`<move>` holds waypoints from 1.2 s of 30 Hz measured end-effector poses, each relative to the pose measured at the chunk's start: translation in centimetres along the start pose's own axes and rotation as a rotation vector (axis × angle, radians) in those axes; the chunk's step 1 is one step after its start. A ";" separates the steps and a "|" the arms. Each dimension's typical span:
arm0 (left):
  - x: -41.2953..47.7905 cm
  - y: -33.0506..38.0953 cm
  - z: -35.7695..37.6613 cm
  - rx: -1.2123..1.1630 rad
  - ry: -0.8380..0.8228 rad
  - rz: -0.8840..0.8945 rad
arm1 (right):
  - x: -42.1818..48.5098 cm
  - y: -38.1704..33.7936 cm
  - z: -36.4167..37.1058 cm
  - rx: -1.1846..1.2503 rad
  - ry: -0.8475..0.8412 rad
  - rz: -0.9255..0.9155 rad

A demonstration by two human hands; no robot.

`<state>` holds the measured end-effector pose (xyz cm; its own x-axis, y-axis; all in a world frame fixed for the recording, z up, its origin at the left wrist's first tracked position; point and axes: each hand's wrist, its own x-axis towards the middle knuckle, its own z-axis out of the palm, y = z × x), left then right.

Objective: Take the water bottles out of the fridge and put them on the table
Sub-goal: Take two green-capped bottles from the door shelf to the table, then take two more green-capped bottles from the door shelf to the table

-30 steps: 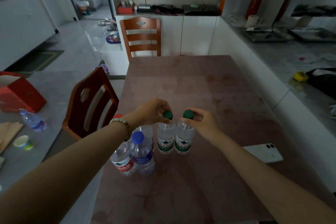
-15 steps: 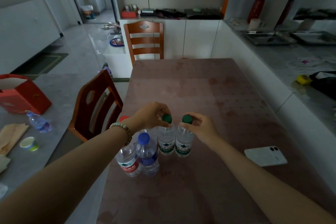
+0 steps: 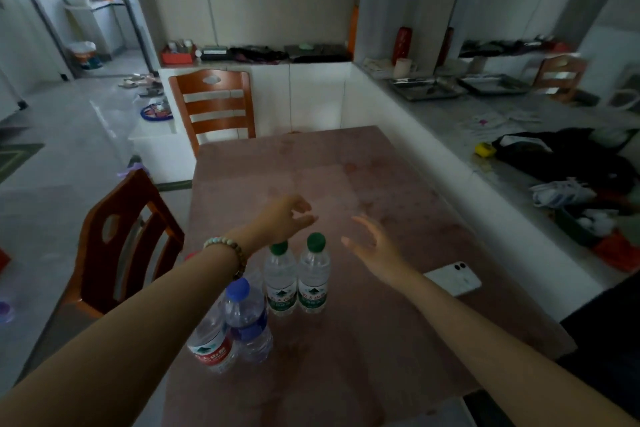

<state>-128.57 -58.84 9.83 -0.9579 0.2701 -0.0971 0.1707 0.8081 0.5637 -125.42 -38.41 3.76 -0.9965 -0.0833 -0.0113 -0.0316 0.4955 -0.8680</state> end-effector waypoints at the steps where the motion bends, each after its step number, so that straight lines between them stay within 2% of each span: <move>1: 0.4 1.3 0.2 -0.017 0.013 0.037 | -0.9 0.1 -1.5 -0.015 0.047 0.005; 6: 0.4 9.9 1.4 -0.069 -0.018 0.286 | -7.8 -0.5 -11.0 -0.156 0.331 0.086; 10: -1.5 16.3 3.7 -0.098 -0.046 0.519 | -17.1 -2.8 -16.3 -0.281 0.559 0.155; 15: -8.7 23.0 6.9 -0.128 -0.205 0.812 | -31.7 -6.5 -16.9 -0.365 0.842 0.294; 21: -21.1 31.2 8.0 -0.261 -0.246 1.110 | -47.2 -14.8 -15.1 -0.525 1.123 0.364; 25: -29.1 36.7 6.6 -0.327 -0.214 1.292 | -55.4 -21.6 -13.7 -0.768 1.194 0.414; 30: -38.2 41.3 4.5 -0.426 -0.288 1.435 | -64.6 -29.7 -12.0 -0.925 1.268 0.465; 36: -50.9 42.5 1.2 -0.366 -0.404 1.628 | -75.9 -36.1 -8.2 -0.839 1.308 0.468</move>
<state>-72.30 -37.61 37.76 0.2601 0.7799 0.5692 0.7219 -0.5486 0.4217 -49.32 -42.94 40.02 -0.2981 0.7381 0.6052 0.6830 0.6079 -0.4050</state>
